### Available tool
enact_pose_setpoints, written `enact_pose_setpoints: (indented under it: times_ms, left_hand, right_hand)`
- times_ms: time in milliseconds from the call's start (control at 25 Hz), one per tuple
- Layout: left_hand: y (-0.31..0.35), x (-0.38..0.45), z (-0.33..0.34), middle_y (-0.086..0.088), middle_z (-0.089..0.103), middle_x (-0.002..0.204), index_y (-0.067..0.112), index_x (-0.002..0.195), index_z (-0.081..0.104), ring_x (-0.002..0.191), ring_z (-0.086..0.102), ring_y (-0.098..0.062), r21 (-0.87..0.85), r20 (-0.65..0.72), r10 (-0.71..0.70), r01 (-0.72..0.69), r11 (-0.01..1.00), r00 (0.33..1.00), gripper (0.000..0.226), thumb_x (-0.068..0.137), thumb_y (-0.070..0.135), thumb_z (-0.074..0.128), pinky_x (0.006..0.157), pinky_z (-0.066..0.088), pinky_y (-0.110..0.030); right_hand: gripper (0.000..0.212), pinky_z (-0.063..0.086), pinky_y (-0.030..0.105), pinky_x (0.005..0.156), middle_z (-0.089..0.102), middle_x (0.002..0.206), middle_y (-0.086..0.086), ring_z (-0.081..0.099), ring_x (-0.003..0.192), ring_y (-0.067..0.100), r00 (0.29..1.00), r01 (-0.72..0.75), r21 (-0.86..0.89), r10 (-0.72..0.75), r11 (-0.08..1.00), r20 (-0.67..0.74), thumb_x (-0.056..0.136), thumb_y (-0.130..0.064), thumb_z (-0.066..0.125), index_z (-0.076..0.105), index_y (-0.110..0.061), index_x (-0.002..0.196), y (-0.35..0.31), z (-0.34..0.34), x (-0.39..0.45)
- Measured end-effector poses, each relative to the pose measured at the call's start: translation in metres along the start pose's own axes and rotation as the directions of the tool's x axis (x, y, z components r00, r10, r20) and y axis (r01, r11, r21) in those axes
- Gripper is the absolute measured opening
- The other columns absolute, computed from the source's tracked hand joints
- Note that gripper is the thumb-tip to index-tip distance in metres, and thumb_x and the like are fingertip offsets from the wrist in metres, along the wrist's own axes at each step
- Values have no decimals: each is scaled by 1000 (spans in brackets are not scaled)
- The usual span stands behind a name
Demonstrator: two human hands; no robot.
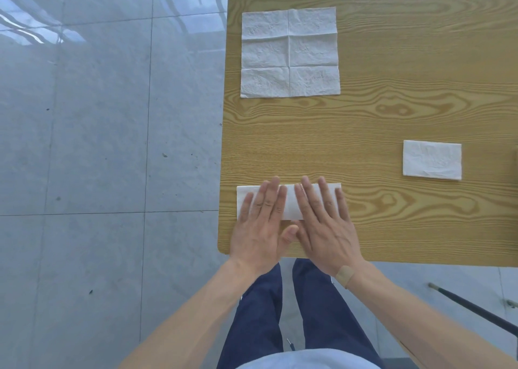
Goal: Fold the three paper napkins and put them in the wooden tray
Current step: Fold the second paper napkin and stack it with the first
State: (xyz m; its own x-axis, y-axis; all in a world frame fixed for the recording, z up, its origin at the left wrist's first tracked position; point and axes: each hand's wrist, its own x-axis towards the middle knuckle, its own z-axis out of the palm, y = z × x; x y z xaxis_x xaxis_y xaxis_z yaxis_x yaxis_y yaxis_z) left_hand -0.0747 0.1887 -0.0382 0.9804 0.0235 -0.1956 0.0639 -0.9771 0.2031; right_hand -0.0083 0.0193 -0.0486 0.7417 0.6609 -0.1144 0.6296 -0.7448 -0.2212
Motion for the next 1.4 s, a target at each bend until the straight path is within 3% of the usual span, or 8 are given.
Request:
enact_pose_setpoints:
  times_ms: [160, 440, 680, 760, 880, 1000, 1160, 1400]
  left_hand:
    - [9, 7, 5, -6, 8, 166, 10, 157, 14, 153, 4, -21, 24, 62, -18, 17, 1000, 998, 76, 100, 60, 3, 122, 12, -46]
    - [-48, -20, -3, -11, 13, 165, 6, 156, 17, 152, 12, -25, 58, 71, -91, 87, 995, 993, 70, 103, 52, 12, 121, 20, -48]
    - [-46, -20, -15, -9, 16, 165, 7, 155, 18, 152, 15, -25, -34, 72, -77, 79, 996, 994, 72, 102, 54, 10, 121, 17, -47]
    - [-46, -14, -24, -10, 35, 158, 8, 154, 25, 146, 31, -27, -139, 2, -103, 102, 985, 995, 67, 103, 51, 23, 117, 27, -48]
    - [-47, 5, -40, -6, 57, 129, 12, 148, 40, 115, 53, -28, -130, -66, -188, 179, 975, 980, 64, 93, 38, 59, 99, 42, -46]
    - [-49, 22, -53, -3, 56, 118, 19, 141, 48, 109, 53, -27, -75, 56, -211, 215, 974, 976, 61, 86, 39, 67, 94, 38, -41]
    - [-46, 36, -60, 4, 56, 111, 29, 126, 51, 110, 46, -22, -127, 172, -309, 332, 935, 936, 49, 80, 39, 67, 91, 34, -36]
    - [-49, 47, -68, 4, 48, 105, 25, 99, 58, 108, 46, -22, -76, 351, -365, 414, 907, 863, 26, 79, 39, 66, 87, 40, -37]
  right_hand:
    - [66, 12, 53, 122, 12, 166, 3, 7, 153, 29, 998, -17, -17, 18, 1000, 55, 102, -51, 21, 15, -15, 158, -5, 6, 2]
    - [67, 8, 50, 124, 11, 167, -5, 4, 154, 22, 984, -174, -53, 176, 983, 30, 101, -54, 22, 9, -21, 158, 38, 2, -15]
    - [68, 8, 49, 124, 12, 167, -1, 6, 154, 22, 988, -154, 5, 154, 988, -12, 101, -52, 24, 10, -18, 158, 39, -1, -15]
    - [66, 9, 49, 124, 14, 166, 2, 8, 154, 23, 985, -160, 73, 163, 985, -49, 102, -49, 25, 11, -17, 158, 44, -2, -18]
    - [64, 11, 52, 123, 21, 165, 4, 10, 154, 24, 966, -238, 85, 244, 968, -82, 103, -49, 22, 18, -16, 157, 58, -3, -25]
    - [66, 8, 59, 122, 22, 164, 1, 10, 153, 26, 951, -301, 19, 302, 953, -68, 98, -51, 31, 23, -19, 156, 70, -4, -29]
    - [70, 7, 62, 120, 20, 165, -4, 9, 154, 25, 944, -326, -4, 326, 945, -50, 94, -53, 35, 21, -26, 156, 74, -4, -30]
    - [70, 6, 64, 119, 19, 165, -5, 10, 153, 26, 943, -328, -11, 327, 945, -58, 94, -54, 33, 20, -26, 157, 73, -3, -29]
